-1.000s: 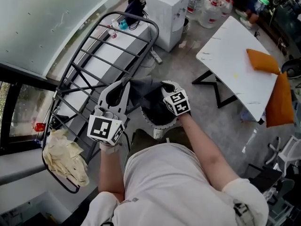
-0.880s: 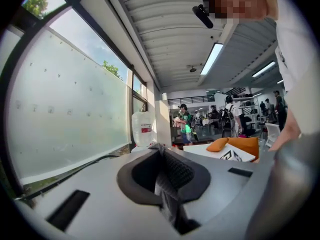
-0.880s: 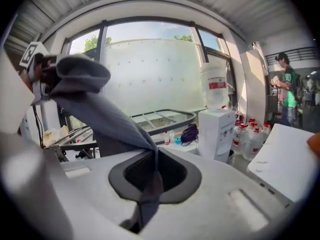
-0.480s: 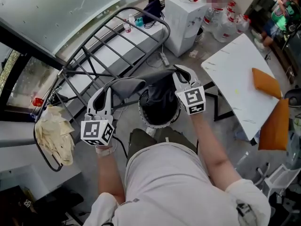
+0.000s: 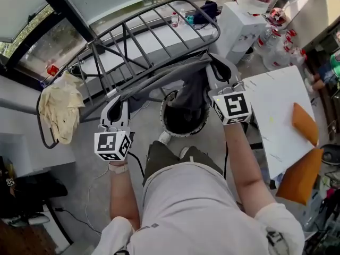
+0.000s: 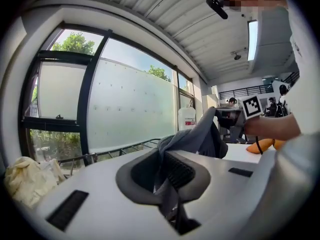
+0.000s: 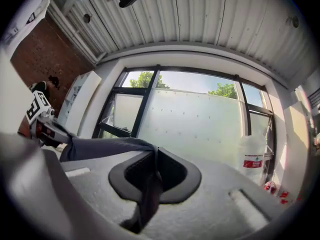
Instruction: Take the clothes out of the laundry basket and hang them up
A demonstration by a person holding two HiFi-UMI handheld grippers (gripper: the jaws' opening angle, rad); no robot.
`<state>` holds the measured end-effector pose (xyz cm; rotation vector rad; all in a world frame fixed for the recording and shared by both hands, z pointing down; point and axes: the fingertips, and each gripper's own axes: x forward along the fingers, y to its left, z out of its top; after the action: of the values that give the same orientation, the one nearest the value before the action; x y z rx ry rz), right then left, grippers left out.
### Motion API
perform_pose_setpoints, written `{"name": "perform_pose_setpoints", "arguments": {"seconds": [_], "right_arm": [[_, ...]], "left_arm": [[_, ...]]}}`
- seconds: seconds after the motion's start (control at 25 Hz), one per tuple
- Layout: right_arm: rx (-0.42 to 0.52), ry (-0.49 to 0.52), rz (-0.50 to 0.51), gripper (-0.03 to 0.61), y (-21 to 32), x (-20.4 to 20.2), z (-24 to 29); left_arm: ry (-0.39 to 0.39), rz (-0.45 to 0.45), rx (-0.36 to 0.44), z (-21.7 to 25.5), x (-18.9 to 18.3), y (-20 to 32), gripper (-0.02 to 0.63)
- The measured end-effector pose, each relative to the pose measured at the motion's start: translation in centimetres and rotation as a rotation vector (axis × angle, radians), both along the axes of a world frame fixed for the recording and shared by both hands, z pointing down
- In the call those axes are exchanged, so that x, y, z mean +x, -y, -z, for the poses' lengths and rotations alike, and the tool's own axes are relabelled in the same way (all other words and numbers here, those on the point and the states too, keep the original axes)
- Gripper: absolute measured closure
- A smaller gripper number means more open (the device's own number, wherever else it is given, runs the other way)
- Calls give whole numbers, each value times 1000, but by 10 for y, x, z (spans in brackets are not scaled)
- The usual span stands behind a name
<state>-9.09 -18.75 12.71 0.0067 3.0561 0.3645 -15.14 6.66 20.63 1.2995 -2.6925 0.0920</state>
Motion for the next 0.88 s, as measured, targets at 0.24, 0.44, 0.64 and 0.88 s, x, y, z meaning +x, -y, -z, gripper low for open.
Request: {"name": "perform_pose_setpoints", "arguments": {"seconds": [0.24, 0.44, 0.64, 0.88], "right_arm": [[-39, 72, 128, 565, -38, -10, 25], [-32, 116, 244, 565, -83, -19, 56], [-54, 161, 303, 565, -129, -32, 83], [-74, 195, 344, 565, -179, -46, 113]], "left_arm": [[-126, -37, -36, -53, 27, -12, 470], [-233, -117, -24, -87, 46, -4, 389], [-297, -232, -22, -117, 54, 5, 347], [-318, -257, -80, -153, 36, -5, 318]]}}
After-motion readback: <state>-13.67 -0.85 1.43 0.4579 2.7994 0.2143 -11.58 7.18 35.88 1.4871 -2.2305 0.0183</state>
